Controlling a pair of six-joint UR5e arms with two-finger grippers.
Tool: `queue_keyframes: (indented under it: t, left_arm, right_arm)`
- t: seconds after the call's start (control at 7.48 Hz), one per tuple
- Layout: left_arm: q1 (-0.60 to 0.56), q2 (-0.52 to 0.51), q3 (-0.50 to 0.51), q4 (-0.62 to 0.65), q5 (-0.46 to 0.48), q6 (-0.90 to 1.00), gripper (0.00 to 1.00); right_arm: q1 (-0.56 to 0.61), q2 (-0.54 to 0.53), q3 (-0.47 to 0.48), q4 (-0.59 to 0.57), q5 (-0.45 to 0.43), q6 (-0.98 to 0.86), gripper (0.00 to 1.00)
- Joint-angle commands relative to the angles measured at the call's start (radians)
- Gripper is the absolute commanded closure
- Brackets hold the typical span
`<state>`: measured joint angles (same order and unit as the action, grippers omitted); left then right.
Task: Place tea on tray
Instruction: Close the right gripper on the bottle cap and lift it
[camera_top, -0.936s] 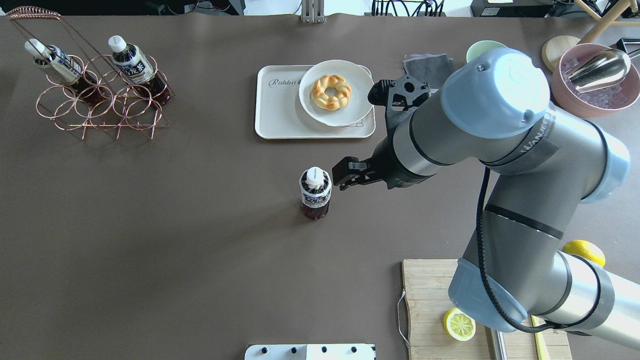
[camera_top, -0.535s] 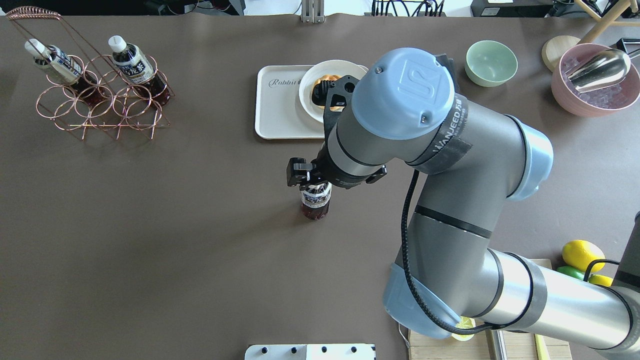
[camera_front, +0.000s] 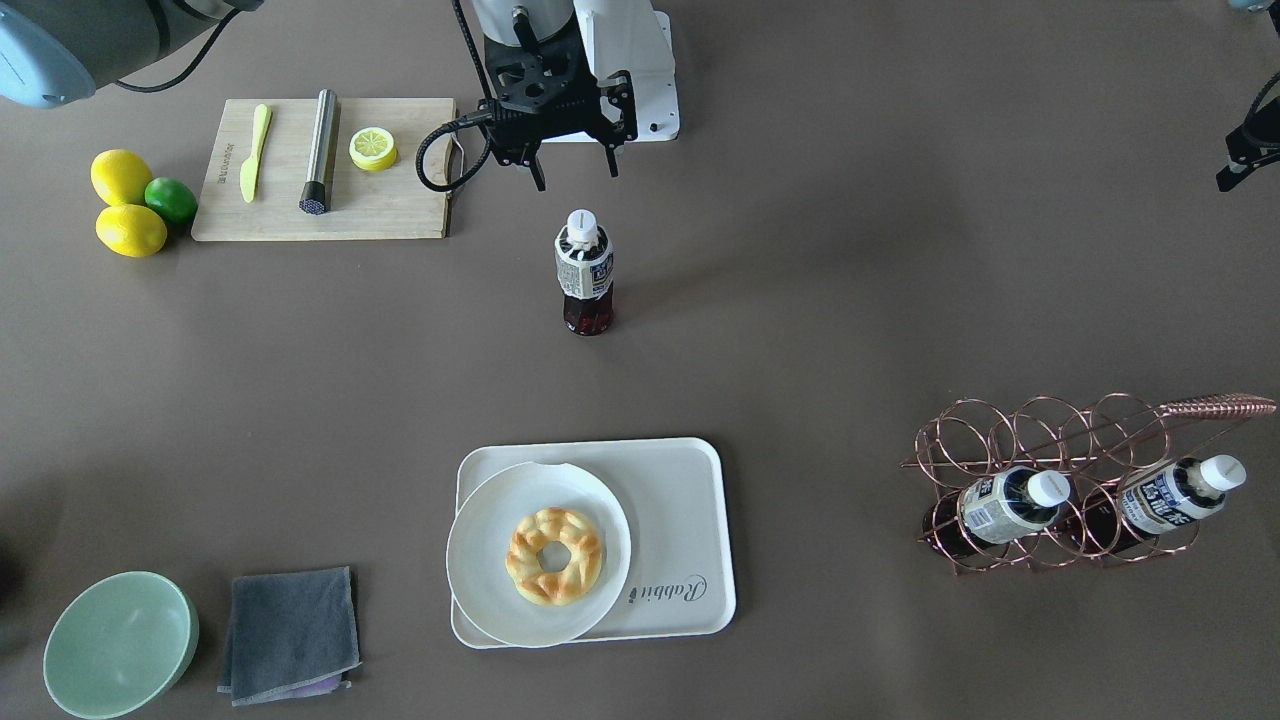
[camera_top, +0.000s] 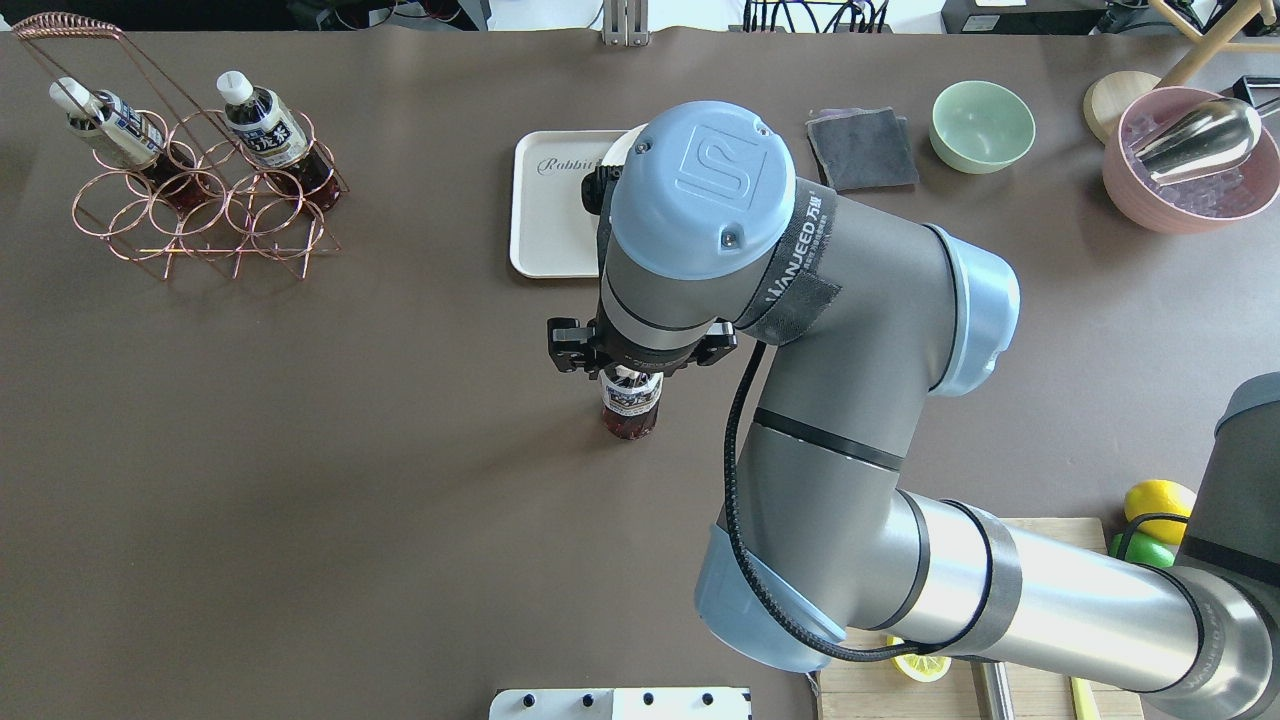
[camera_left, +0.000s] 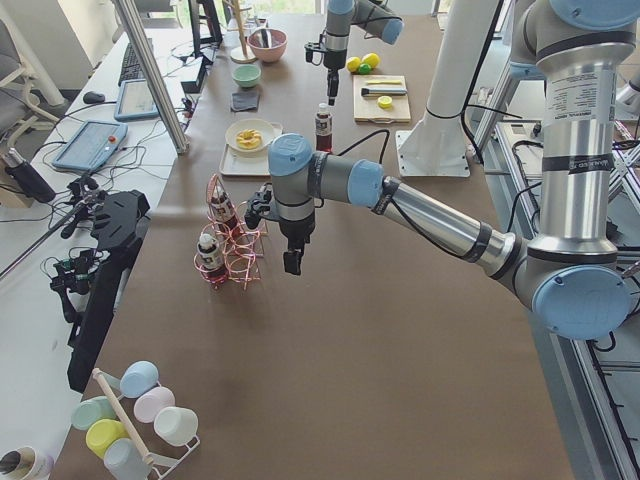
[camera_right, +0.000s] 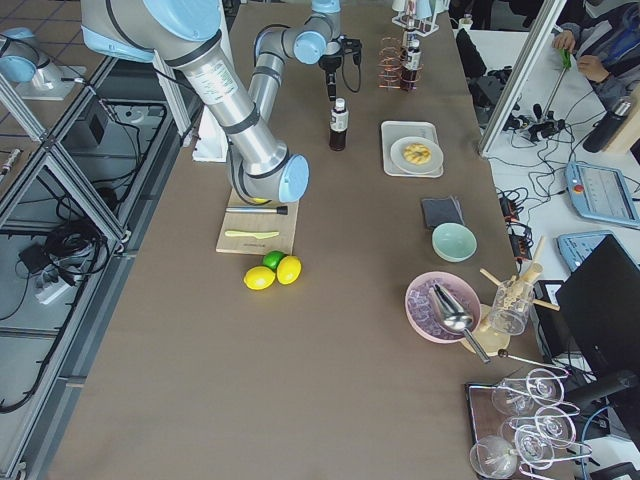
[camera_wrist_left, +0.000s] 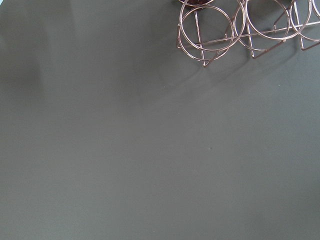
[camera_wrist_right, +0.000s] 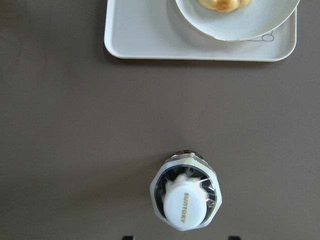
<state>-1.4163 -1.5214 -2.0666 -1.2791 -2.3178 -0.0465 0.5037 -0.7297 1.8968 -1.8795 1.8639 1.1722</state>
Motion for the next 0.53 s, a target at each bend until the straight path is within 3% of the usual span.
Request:
queue_keyframes:
  t: [0.0,0.4]
  left_arm:
    - [-0.001,0.003,-0.001,-0.002,0.000,-0.001,0.03]
    - [0.000,0.000,0.005,-0.002,0.000,0.004,0.03]
  right_arm:
    - [-0.001,0.004,-0.036,-0.003,-0.026,-0.009,0.32]
    - [-0.001,0.007,-0.051,0.002,-0.038,-0.011,0.33]
